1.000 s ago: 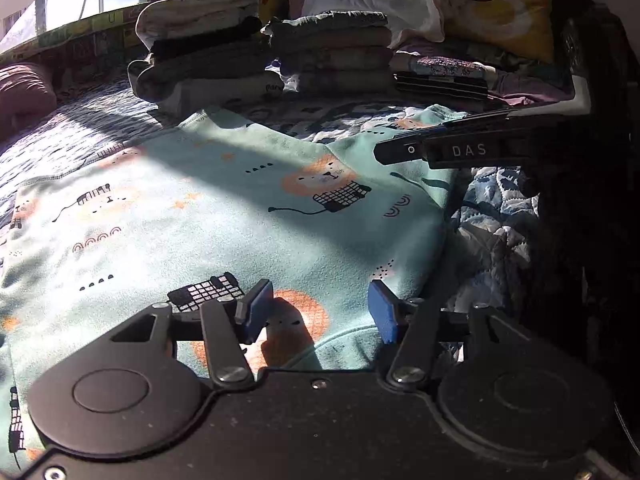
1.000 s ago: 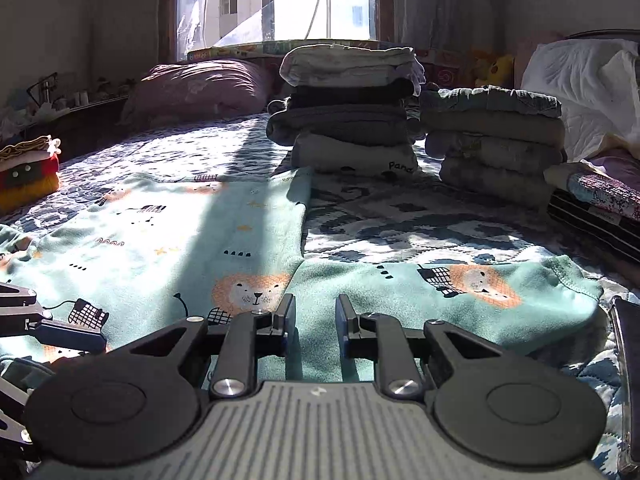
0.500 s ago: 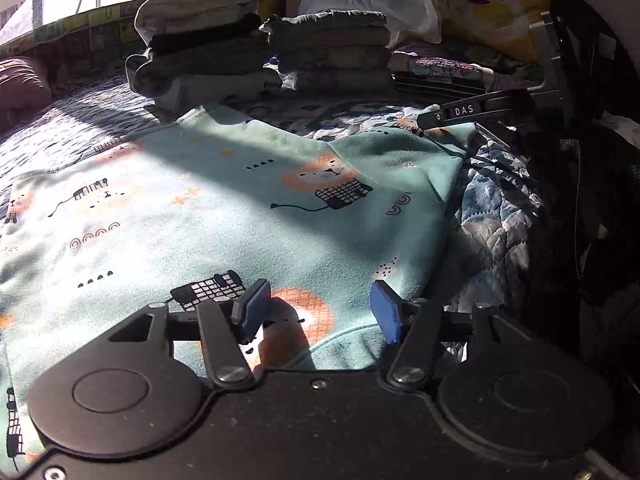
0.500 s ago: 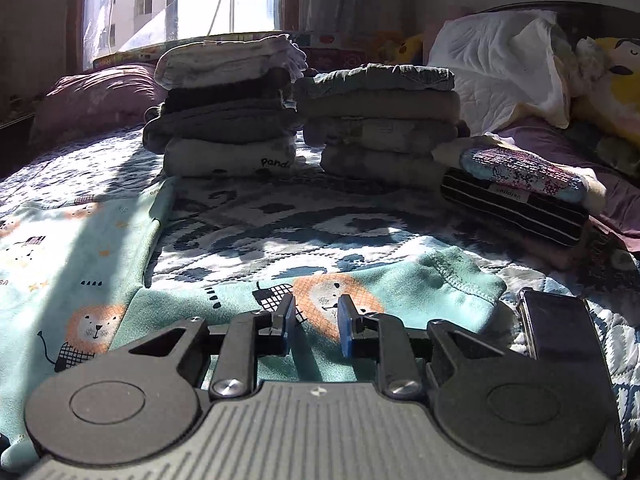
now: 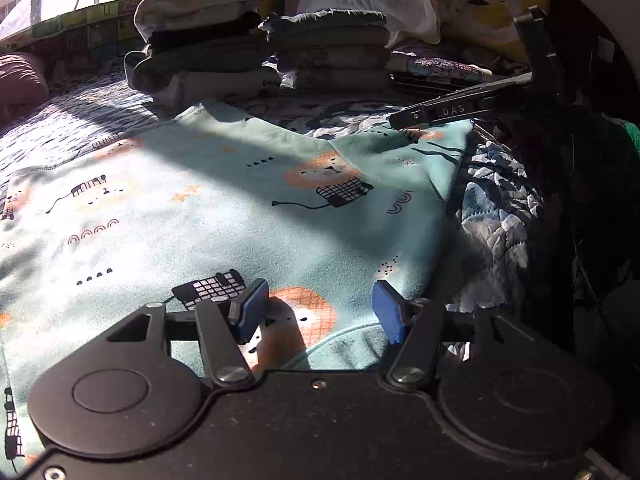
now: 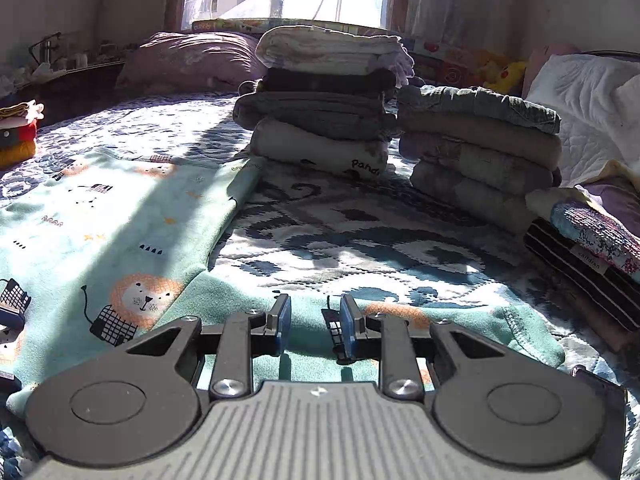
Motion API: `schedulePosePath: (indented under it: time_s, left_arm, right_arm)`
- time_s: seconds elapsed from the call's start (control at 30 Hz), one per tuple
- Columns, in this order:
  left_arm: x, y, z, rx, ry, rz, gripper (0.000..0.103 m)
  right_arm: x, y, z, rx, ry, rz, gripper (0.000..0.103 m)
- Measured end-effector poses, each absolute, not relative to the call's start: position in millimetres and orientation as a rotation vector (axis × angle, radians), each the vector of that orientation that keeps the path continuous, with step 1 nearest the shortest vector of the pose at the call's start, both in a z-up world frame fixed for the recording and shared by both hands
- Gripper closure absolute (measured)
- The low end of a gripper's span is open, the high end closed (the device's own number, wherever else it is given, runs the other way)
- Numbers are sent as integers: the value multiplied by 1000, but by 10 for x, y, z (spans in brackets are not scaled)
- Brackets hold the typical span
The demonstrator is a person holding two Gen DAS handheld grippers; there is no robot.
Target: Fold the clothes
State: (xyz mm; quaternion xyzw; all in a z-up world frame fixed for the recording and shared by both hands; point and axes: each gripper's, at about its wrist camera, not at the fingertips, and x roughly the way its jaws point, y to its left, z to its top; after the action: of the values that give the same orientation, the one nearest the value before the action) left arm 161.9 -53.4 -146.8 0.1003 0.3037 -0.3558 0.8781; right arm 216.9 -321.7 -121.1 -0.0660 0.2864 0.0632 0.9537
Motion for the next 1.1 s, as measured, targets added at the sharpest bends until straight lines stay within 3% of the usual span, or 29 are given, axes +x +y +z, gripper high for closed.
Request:
schedulePosePath:
  time_s: [0.37,0.53,0.77,0.8,0.83,0.87,0.9,0.93,1.0,1.03,1.1]
  left_arm:
    - [1609,-522,-1477,216,632,-745,45]
    - [1605,-408,-1330,185,606,-728,45]
    - [2005,295,-1199,6,620,-516,47]
    - [2098,446,-1219,-21,642,-464,47]
    - [2195,604,-1244,-47,667,-407,47]
    - [2267,755,-1257,-88,682,-374,49]
    - [2334,906,-1267,-130,695,-346,67]
    - [2385,1044,-1255,-195,698,-339,73]
    - [2460,1171,-1177,-262,663,-348,73]
    - [2508,1178,-1149,-258,653,-354,73]
    - [2630,1172,-1130,-248,656,-371,73]
  right_arm:
    - [2362,-3399,-1191,-123,627,-130,73]
    - [2298,-2759,-971,-150,568,132,74]
    - [2717,-2354,-1062,-24,695,329,78]
    - [2784,-2397,-1120,-19,719,311,79]
    - [2817,-2481,-1185,7,734,301,93]
    - [2828,-2576,-1199,50,734,296,100]
    - [2836,-2668,-1197,92,735,293,103]
    - [2836,-2730,-1188,120,732,298,103]
    - [2850,-2761,-1146,145,712,312,100]
    - [2872,-2748,-1121,151,704,328,93]
    - [2939,-2704,-1083,168,696,379,93]
